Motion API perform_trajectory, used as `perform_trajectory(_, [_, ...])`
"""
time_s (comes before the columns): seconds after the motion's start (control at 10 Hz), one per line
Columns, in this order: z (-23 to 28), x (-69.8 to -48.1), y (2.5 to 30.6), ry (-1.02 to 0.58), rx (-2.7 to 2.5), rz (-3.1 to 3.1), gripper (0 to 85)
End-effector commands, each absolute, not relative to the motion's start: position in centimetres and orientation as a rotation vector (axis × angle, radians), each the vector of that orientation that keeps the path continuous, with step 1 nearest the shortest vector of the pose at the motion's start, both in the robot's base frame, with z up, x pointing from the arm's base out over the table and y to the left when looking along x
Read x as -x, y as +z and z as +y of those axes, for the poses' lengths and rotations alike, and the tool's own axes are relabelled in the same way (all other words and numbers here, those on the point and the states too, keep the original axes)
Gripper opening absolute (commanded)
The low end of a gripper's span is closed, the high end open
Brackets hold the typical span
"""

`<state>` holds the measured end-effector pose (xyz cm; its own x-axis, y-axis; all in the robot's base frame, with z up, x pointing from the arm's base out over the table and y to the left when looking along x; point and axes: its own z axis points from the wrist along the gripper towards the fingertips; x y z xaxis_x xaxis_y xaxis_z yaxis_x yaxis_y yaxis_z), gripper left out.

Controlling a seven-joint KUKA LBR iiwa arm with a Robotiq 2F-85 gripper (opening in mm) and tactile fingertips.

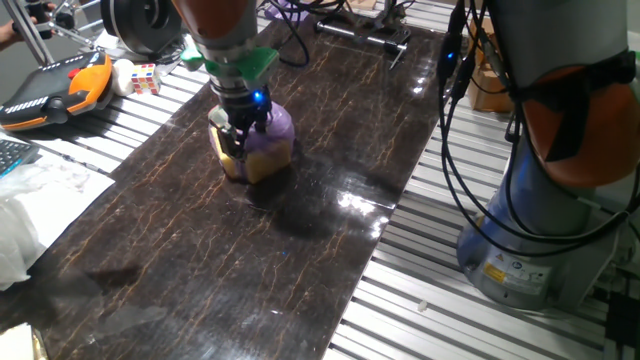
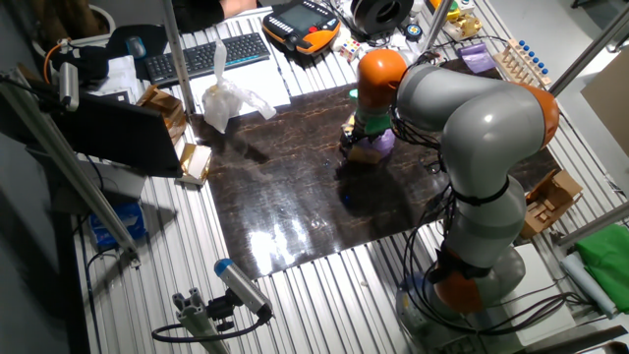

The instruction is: Pick up a bag of things

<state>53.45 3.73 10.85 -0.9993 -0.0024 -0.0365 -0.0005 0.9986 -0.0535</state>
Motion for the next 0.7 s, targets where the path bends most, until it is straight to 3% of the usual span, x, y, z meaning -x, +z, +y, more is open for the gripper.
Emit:
perform_trajectory(0.0, [3.68,-53.5,10.87,-0.088,0.002,3.101,76.0])
perform_trajectory(0.2, [3.61,-53.56,10.83,-0.092,0.008,3.094,72.7])
perform_trajectory(0.4, [3.57,-53.6,10.85,-0.102,0.027,3.088,64.0])
perform_trajectory(0.6, [3.53,-53.64,10.82,-0.117,0.058,3.083,42.7])
